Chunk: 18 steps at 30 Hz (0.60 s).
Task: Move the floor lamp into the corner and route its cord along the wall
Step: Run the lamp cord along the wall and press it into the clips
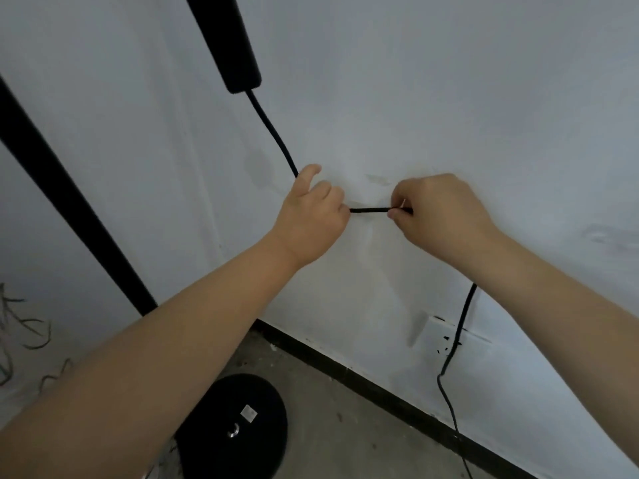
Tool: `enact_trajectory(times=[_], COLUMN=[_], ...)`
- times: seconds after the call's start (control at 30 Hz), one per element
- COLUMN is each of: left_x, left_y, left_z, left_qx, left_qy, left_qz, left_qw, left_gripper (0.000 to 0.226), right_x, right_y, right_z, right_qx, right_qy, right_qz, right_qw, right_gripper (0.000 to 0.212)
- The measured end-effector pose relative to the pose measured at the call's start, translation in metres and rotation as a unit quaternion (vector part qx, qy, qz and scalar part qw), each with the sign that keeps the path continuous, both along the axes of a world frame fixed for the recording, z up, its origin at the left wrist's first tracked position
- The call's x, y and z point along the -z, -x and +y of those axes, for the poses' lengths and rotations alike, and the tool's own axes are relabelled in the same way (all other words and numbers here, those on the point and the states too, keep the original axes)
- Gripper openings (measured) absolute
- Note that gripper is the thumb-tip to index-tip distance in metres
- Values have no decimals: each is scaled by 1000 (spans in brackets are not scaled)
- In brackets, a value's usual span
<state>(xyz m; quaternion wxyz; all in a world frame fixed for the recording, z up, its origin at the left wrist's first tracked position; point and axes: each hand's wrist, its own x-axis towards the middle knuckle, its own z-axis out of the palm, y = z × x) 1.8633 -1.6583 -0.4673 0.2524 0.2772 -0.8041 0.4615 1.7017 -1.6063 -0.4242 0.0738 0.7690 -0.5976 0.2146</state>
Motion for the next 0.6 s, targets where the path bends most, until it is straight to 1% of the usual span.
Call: enact_trajectory(times=[0.07,0.17,0.23,0.3,0.4,0.47,0.53,0.6], left_x=[-1,-2,0,2,4,4,4,-1], left_y=[-2,0,1,1,-2,-3,-1,0], left_z=[-3,-4,-3,-3,-3,-1,3,5], left_qx=[1,-2,0,3,-5,-26,-48,-55], left_qy=[-6,-13,-8,-11,-8,-14,-23,-28], left_qz=[2,-1,3,8,26,32,31,31], left_qw=[1000,1000,1000,1000,1000,999,998,998], left_gripper=[38,36,33,33,35,32,28,26], right_x=[-7,-14,-18,-19,-16,-7,6,19], right_y=[-4,-8,-11,-11,-7,-3,1,3], right_z=[-3,-9,-10,-8,-4,1,8,17], right_qx=[2,19,18,13,11,18,17,12], right_qy=[-12,-16,-2,12,42,64,93,102], right_qz=[14,64,93,100,88,87,70,37], right_qw=[1000,998,996,995,995,994,993,994], right_gripper=[15,15,15,16,20,20,15,10])
